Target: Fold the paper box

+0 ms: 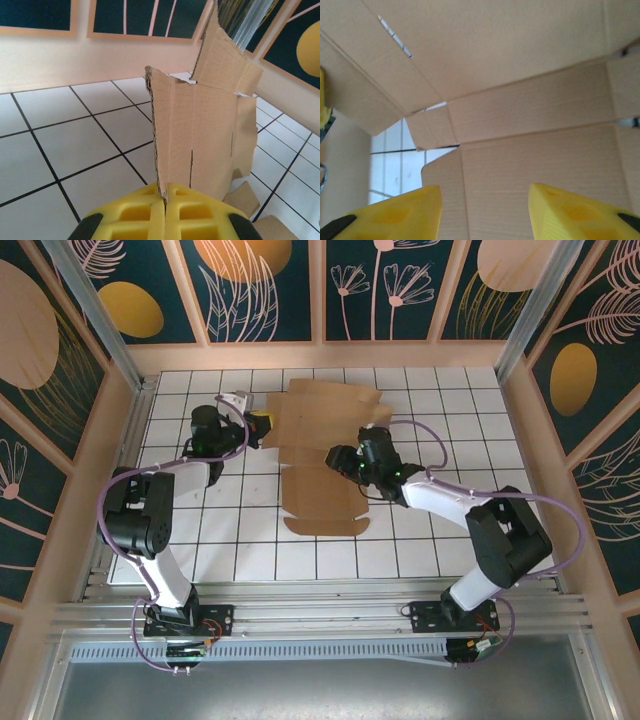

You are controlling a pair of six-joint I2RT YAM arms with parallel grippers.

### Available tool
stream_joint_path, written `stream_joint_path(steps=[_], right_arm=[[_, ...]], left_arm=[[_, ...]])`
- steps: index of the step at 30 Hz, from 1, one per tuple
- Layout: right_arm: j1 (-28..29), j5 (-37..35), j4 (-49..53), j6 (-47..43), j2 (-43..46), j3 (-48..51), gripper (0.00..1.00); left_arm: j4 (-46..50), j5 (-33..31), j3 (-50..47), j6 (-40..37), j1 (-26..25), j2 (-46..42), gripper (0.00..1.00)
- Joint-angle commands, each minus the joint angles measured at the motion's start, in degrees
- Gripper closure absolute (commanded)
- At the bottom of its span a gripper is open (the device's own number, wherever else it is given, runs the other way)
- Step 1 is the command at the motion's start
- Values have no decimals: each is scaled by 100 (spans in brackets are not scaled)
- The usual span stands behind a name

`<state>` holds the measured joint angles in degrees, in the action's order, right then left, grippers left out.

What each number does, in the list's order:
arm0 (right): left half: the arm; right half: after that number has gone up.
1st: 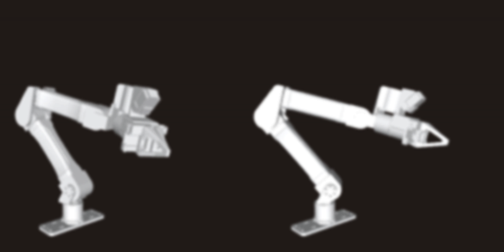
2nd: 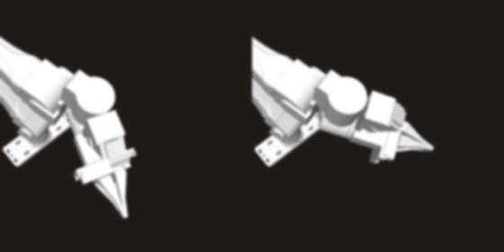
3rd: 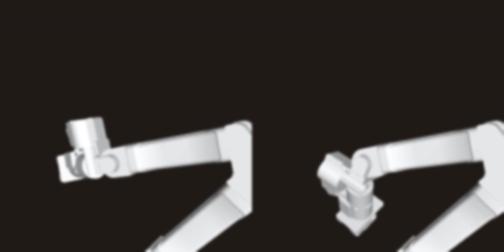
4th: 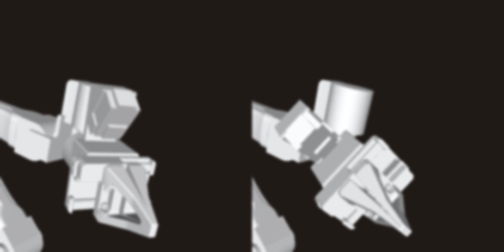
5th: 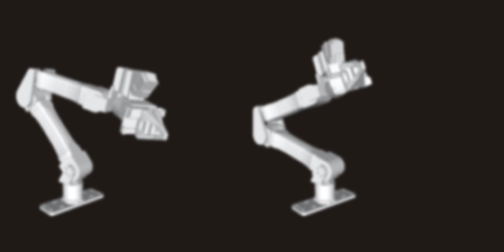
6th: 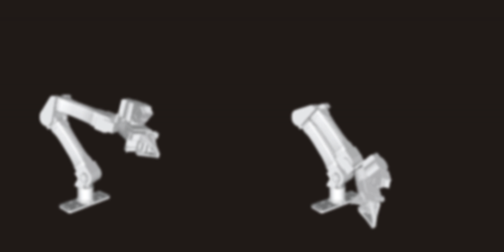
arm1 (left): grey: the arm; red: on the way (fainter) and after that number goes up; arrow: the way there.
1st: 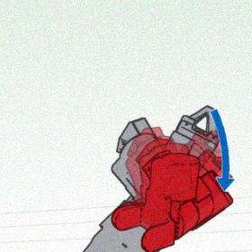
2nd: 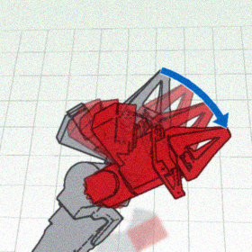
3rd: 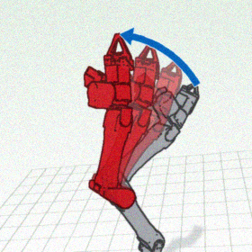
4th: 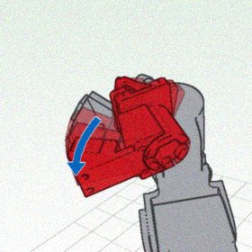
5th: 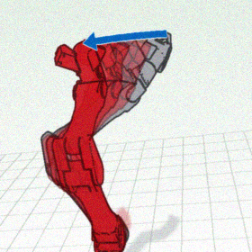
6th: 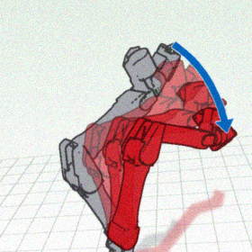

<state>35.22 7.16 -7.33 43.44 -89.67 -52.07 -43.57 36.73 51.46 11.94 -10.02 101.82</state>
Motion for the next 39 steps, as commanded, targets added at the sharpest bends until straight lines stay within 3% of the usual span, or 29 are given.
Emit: stream_joint_path(steps=[1,2,3,7,11,13,15,24,28,33,36,39], right_arm=[[-41,-897,531,-2935,503,-586,22],[-121,-868,601,-3781,585,-647,10],[-217,-829,725,-4416,602,-757,6],[-665,-450,1354,-6483,285,-1597,5],[-1146,843,1340,-8346,122,-1843,4],[-1459,1784,1595,-8883,-32,-2155,4],[-1652,2237,1791,-9108,-308,-2589,5],[-1748,2499,3482,-10325,-2025,-4623,12],[-1740,2575,3975,-10334,-2617,-5432,25],[-1707,2757,4113,-10321,-2716,-5517,63],[-1644,2642,4095,-10306,-2595,-5389,77],[-1599,2589,4017,-10306,-2369,-5204,84]], left_arm=[[-720,457,-174,-438,-34,-203,100],[-674,509,-197,-571,-35,-235,100],[-618,543,-206,-682,-35,-263,100],[-380,634,-156,-1004,-35,-329,100],[-103,721,-128,-1388,-35,-334,100],[95,741,-78,-1611,-35,-330,100],[275,733,-19,-1806,-35,-337,100],[428,820,136,-2171,-35,-281,100],[370,806,154,-2199,-34,-209,100],[212,681,165,-2119,-35,-101,100],[140,653,194,-2010,-33,-91,99],[-48,607,121,-1742,-35,-171,72]])
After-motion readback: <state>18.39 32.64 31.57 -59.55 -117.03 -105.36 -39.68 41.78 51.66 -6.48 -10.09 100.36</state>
